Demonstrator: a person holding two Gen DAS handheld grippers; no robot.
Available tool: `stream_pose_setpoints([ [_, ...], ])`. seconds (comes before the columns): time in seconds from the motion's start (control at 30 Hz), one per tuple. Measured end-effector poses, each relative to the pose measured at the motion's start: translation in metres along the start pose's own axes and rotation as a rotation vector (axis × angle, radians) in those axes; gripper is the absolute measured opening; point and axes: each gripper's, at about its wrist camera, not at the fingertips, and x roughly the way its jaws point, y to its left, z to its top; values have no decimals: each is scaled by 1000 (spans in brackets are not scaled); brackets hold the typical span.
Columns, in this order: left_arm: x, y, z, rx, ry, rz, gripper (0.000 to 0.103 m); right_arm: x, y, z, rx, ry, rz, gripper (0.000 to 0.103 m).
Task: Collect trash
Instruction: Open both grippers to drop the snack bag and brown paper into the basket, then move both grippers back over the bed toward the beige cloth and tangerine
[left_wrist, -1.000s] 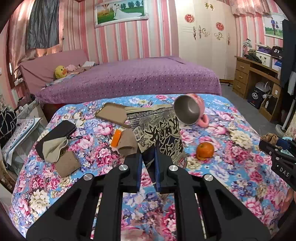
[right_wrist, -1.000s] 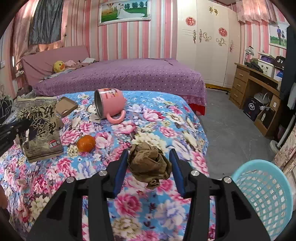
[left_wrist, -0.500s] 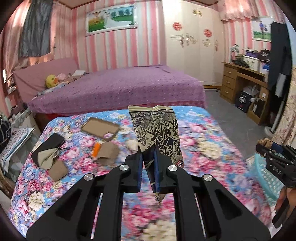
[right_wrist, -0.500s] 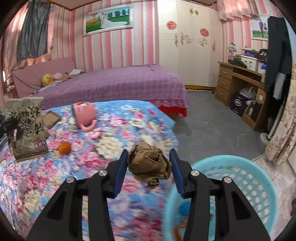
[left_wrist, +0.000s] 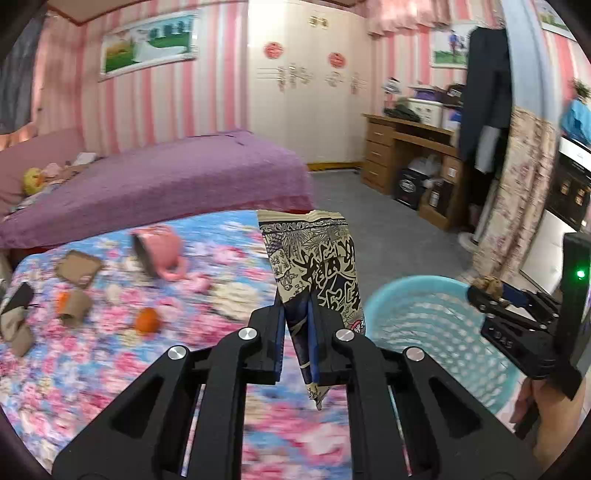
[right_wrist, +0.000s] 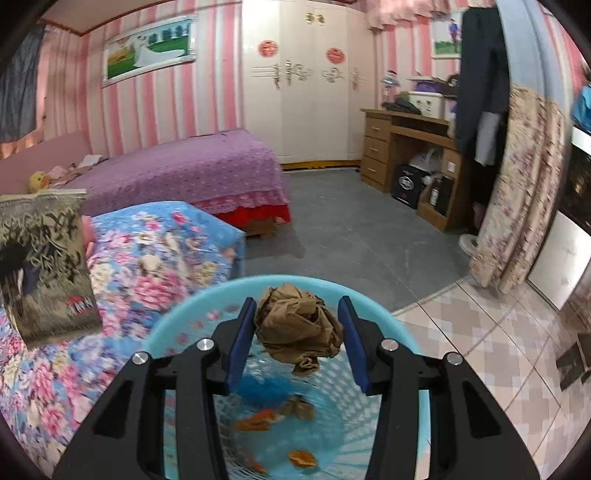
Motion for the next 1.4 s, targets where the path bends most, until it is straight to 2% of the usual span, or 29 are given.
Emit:
stream_pose_setpoints([
  [0.23,32,-67,-21,74,62,-68,9,2,-43,-10,56,13,-44,45],
  [0.43,63,-82,-27,88,104,-90,11,5,-61,-12,87,14,-64,45],
  [0.47,66,-83,-26,93,100,-89,15,6,-61,-12,87,16,-65,45],
  [0.53,68,-81,-25,95,90,-83,58,8,-61,-13,84,22,-65,45],
  [0.6,68,-77,-23,92,69,-61,73,9,-60,-14,79,26,-64,45],
  [0.67,69,-70,-19,94,63,-56,77,10,-59,-15,75,29,-66,45],
  [0.83,68,-52,-12,93,38,12,93,9,-56,-15,69,27,-68,46],
  [1.1,64,-25,-9,69,32,53,98,6,-38,-10,55,3,-58,48],
  [1.2,63,-13,-10,45,37,54,98,8,-31,-10,43,4,-62,55],
  [1.27,61,-8,-12,36,37,59,98,6,-29,-10,49,-10,-74,76],
  [1.4,57,2,-15,32,36,70,98,2,-27,-8,53,-32,-117,91],
])
